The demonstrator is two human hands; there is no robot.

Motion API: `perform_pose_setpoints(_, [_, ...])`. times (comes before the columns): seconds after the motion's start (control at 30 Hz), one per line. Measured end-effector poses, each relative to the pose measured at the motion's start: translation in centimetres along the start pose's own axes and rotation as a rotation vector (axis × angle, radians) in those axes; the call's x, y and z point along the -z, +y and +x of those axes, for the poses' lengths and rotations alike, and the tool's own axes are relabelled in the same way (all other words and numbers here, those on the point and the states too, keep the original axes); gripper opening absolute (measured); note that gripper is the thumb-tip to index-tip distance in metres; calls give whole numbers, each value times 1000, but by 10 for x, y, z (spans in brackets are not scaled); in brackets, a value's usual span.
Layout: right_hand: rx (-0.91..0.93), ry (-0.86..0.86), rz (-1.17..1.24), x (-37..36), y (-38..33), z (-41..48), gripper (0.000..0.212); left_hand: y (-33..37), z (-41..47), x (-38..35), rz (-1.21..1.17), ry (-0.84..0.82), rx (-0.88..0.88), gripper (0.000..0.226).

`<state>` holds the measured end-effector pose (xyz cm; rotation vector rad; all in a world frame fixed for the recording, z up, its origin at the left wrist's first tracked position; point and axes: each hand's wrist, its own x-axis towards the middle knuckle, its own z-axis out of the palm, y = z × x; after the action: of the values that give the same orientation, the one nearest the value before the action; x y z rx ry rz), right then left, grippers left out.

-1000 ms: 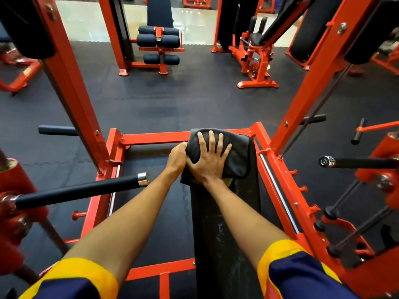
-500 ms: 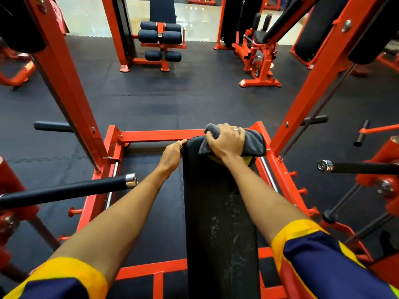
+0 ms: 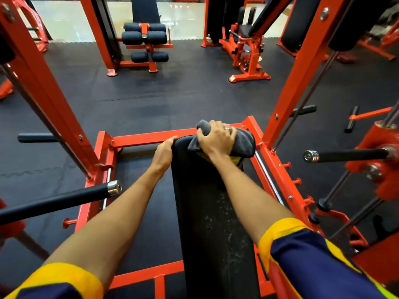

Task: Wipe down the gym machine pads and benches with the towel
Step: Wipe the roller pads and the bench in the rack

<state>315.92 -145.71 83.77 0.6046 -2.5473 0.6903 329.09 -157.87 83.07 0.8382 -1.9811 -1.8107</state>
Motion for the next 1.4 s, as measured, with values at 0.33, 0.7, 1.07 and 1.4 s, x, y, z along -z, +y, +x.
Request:
perform_pose_setpoints(0.33, [412,-27,42,3,54,-77,78,6,8,-4,293,-56,-114,50])
perform_pose_setpoints(0.7, [14,30,18,-10,10,-41,57,21,30,-14,612,-149,-267,39])
perform_pose_setpoints(1.07, [-198,-86,54,8,59,-42,69,29,55,-32,1059,-299,-486,43])
perform_pose_setpoints(1.4, [-85,-44,113,5,51,-1,55,25,52,-28,1088,-248,-653,45])
